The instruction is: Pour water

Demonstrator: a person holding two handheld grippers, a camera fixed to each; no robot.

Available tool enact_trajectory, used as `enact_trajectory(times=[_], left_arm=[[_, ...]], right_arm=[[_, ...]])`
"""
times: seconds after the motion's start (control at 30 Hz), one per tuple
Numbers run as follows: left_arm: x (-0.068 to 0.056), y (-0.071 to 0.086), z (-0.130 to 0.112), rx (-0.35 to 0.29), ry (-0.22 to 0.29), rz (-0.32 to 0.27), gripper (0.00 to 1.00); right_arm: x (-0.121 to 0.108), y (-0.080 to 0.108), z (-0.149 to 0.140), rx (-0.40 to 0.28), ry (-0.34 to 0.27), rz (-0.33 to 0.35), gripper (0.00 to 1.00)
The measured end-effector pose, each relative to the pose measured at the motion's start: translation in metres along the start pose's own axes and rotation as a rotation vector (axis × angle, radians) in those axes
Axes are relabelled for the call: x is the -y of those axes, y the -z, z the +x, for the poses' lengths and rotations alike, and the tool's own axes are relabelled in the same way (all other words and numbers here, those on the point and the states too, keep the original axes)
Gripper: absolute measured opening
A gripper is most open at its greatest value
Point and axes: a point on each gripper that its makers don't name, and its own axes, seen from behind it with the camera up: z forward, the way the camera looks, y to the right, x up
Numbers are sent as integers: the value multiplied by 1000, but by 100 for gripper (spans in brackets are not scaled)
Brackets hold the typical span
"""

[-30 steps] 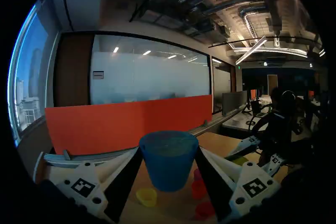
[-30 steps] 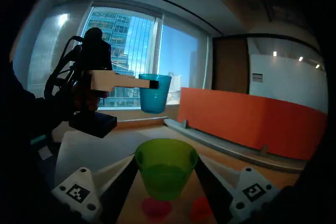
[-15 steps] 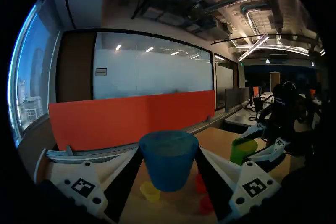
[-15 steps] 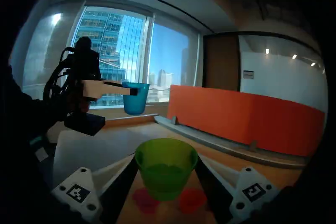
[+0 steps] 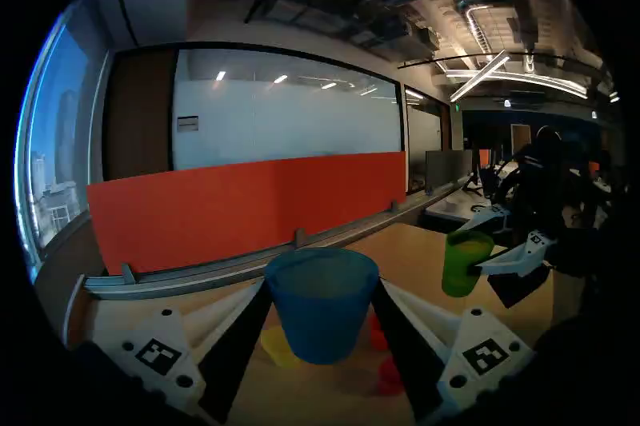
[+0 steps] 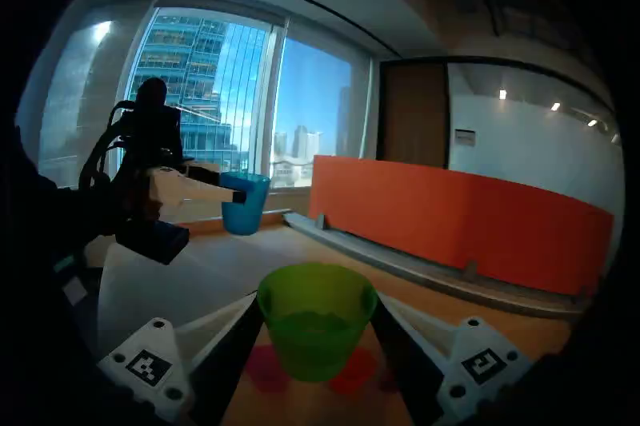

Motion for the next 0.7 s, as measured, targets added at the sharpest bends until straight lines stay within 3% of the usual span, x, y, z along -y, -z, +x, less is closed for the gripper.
enact_trajectory(times=[0.7], left_arm=[[-15, -1, -68, 133, -58, -37, 87]], right_arm=[[-7, 5, -47, 110, -10, 5, 91]])
